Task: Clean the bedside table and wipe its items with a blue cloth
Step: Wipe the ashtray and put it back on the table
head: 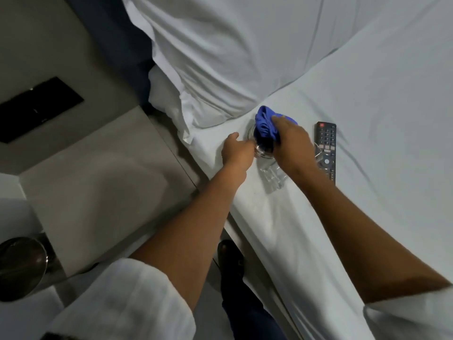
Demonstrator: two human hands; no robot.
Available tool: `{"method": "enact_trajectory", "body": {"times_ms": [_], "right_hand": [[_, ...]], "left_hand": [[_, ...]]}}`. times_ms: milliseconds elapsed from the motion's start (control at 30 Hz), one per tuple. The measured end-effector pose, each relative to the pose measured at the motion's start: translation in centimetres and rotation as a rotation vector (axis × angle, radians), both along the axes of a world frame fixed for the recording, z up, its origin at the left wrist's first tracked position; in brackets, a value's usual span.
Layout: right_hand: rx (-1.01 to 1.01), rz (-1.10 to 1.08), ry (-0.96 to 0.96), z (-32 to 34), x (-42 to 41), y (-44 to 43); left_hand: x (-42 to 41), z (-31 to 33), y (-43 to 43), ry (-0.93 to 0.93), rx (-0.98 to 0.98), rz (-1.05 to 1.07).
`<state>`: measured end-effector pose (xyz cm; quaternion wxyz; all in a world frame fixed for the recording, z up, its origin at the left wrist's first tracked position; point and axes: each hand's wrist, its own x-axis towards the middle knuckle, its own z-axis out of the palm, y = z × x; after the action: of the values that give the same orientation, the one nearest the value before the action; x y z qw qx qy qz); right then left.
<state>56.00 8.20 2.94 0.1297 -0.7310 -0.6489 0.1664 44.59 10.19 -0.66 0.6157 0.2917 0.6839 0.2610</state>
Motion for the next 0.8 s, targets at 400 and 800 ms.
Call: {"method": "enact_trajectory", "body": {"times_ms": [400,800], "right_hand": [[0.013,0.148,0.431,0.2,-4.8,-1.0],[-0.151,0.318,0.433,-3.5,-20.0,-6.4]], "left_hand": [[-5.7,1.8,-0.6,-0.410,0.087,0.349],[-26.7,-1.1,-8.8,-0.431,0.051,0.672]]}}
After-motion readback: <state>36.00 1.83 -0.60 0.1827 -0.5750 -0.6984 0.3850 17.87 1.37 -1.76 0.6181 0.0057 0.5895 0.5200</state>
